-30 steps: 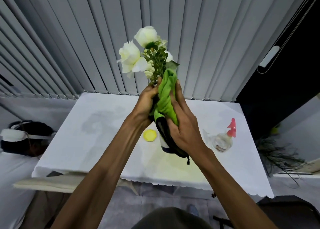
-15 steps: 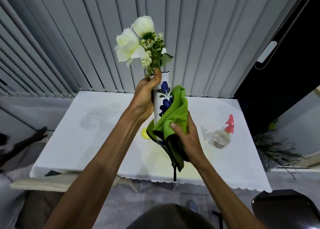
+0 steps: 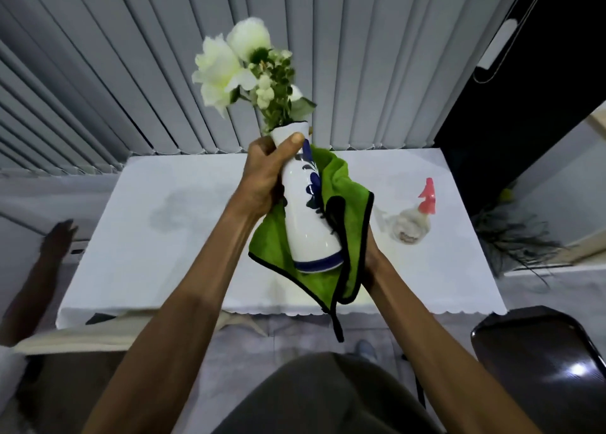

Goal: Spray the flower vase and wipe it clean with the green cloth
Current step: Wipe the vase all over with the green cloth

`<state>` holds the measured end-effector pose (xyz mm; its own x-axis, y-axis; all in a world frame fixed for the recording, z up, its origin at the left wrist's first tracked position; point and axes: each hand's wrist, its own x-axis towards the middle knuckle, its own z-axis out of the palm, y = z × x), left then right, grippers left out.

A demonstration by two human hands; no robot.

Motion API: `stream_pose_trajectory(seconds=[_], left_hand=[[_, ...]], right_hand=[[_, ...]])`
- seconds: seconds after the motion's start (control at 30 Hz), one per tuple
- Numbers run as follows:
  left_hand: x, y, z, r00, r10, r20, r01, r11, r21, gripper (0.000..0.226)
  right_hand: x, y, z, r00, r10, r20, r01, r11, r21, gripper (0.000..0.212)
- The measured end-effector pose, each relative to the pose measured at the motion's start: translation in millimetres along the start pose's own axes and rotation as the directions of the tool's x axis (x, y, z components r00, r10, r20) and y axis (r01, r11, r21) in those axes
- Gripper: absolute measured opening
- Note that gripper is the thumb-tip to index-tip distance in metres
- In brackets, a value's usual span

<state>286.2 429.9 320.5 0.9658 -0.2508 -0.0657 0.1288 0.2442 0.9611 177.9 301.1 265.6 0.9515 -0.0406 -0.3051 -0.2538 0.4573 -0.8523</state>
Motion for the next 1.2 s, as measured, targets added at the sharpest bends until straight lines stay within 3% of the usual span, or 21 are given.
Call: stream_pose_trajectory(seconds=[0.1,0.17,0.23,0.3,0.37,0.47,0.53,0.7,0.83,0.93,1.0,1.1,1.2], left_hand=[[-7,-3,12,0.996,-0.024,-0.084,0.022,0.999,-0.023,0.059],[-9,-2,15,0.992,-0.043,-0.119,0.044,0.999,0.001,0.064],[-9,1,15,0.995,-0.025,-0.101,0.032,0.997,0.064,0.048],[-8,7,17,0.997,-0.021,-0.077,0.026,0.997,0.073,0.039],[-8,15,18,0.999,-0.027,-0.022,0.027,0.999,-0.037,0.048],[-8,21,13,0.994,-0.026,0.104,0.047,0.978,-0.202,0.046],[-8,24,11,0.988,-0.035,0.154,0.076,0.96,-0.27,0.044],[-8,38,7,0.996,-0.04,0.082,0.065,0.943,-0.326,0.047],[-8,46,3,0.996,-0.024,0.09,0.054,0.937,-0.347,0.054],[-6,54,-1,0.997,-0.038,0.064,0.056,0.95,-0.306,0.035],[-4,55,-2,0.998,-0.022,0.063,0.038,0.961,-0.273,0.041],[1,56,-5,1.0,0.02,0.007,-0.017,0.961,-0.275,0.043],[0,58,-3,0.999,0.054,0.001,-0.052,0.967,-0.248,0.046]], right_hand=[[2,-6,11,0.999,-0.034,0.027,0.034,0.999,-0.016,0.02],[3,-14,24,0.997,-0.071,0.031,0.073,0.995,-0.067,0.034],[5,-18,33,0.985,-0.171,0.01,0.167,0.943,-0.287,0.038],[8,-21,38,0.951,-0.31,-0.011,0.272,0.85,-0.45,0.048],[8,-29,45,0.909,-0.417,-0.008,0.338,0.748,-0.572,0.061],[9,-40,57,0.844,-0.532,0.07,0.4,0.535,-0.744,0.077],[9,-45,63,0.794,-0.589,0.149,0.443,0.394,-0.805,0.075],[4,-49,69,0.698,-0.639,0.324,0.557,0.2,-0.806,0.068],[1,-42,62,0.6,-0.661,0.451,0.694,0.15,-0.704,0.059],[-4,-30,56,0.484,-0.659,0.576,0.752,-0.023,-0.659,0.052],[-10,-13,45,0.436,-0.615,0.657,0.773,-0.118,-0.623,0.048],[-27,17,27,0.418,-0.466,0.78,0.77,-0.275,-0.576,0.051],[-32,21,21,0.423,-0.482,0.767,0.769,-0.258,-0.585,0.051]])
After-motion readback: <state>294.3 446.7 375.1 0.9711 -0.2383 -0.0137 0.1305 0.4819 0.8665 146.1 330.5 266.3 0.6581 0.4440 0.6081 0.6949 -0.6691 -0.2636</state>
